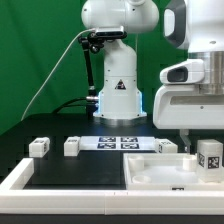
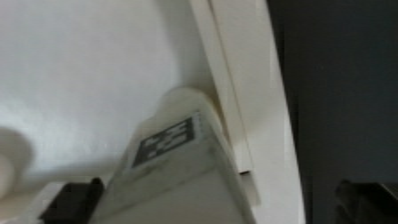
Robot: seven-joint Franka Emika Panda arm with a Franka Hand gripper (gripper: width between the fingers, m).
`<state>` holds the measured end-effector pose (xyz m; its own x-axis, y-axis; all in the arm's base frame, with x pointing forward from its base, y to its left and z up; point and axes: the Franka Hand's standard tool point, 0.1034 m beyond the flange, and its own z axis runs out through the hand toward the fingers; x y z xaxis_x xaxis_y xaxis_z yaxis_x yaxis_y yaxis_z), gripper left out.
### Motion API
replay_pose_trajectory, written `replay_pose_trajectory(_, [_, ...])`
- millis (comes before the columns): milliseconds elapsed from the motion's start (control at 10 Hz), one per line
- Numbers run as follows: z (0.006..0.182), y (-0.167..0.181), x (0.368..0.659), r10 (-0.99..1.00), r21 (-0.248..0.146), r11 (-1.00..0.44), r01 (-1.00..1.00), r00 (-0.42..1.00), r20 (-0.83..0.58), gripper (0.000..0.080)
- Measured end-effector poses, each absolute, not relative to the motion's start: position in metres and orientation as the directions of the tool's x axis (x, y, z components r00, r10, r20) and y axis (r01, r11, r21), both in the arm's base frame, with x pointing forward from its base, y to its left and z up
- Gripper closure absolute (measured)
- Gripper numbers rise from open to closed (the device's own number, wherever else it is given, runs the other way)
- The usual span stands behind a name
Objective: Assemble one leg
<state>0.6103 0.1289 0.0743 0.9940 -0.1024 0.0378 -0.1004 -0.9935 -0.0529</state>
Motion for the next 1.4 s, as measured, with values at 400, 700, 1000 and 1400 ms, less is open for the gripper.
replay_pose_trajectory(400, [0.067, 0.111, 0.609, 0.158, -0.045, -0.986, 0.158, 0.987, 0.007, 0.0151])
replay_pose_trajectory(700, [0.067, 0.112, 0.61, 0.154, -0.044, -0.987, 0.154, 0.988, 0.012, 0.0376])
replay_pose_trajectory(1000, [0.066, 0.112, 0.609, 0.12, -0.045, -0.992, 0.12, 0.993, 0.01, 0.0509])
replay_pose_trajectory(1400, [0.063, 0.116, 0.607, -0.331, -0.093, -0.938, -0.333, 0.943, -0.034, 0.0509])
